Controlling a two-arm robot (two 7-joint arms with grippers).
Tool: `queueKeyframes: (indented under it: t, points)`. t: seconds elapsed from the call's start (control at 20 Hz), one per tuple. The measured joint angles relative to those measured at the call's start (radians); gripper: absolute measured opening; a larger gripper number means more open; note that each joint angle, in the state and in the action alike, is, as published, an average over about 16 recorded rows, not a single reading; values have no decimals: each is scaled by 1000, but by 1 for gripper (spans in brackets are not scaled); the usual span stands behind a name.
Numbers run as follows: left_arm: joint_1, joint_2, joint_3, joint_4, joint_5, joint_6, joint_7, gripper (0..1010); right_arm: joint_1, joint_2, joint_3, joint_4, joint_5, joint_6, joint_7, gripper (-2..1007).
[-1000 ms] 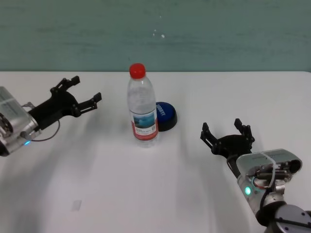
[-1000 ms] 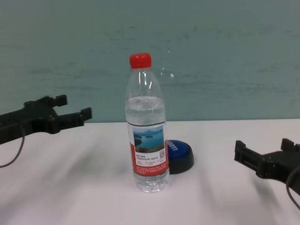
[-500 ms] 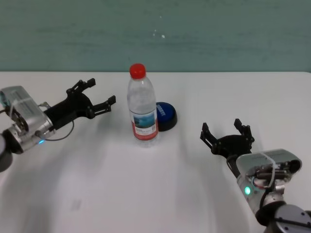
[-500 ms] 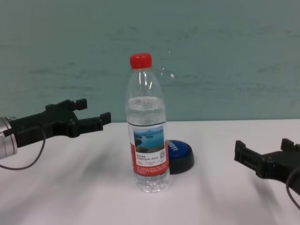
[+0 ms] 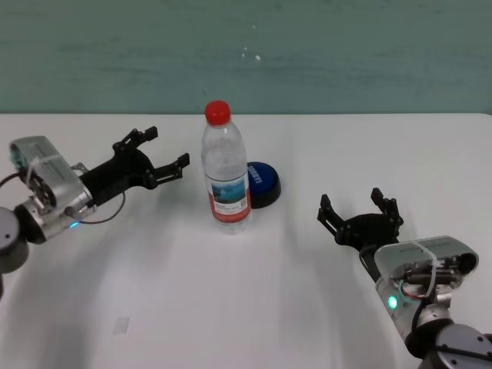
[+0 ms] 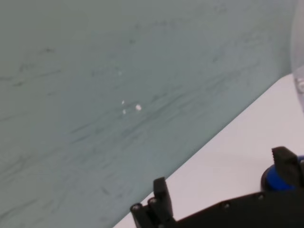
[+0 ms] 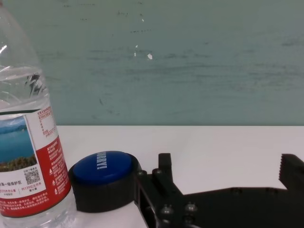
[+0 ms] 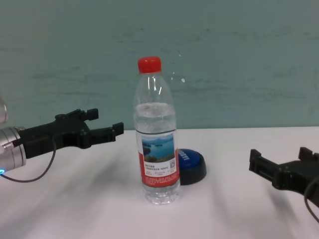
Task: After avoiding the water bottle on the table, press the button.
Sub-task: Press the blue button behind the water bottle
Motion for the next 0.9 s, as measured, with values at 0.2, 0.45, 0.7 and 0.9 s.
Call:
queueKeyframes:
  t: [0.2, 0.45, 0.7, 0.9]
  points:
    - [4, 1, 3, -8, 6, 8, 10, 1000, 0, 0, 0, 0, 0, 0, 0, 1004]
    - [27, 13, 1, -46, 17, 26, 36, 1000, 0, 0, 0, 0, 0, 0, 0, 1004]
    - [83, 38, -12, -133, 34, 59, 88, 1000, 0, 0, 0, 0, 0, 0, 0, 1004]
    - [155, 63, -35, -245, 56, 108, 157, 1000, 0, 0, 0, 0, 0, 0, 0, 1004]
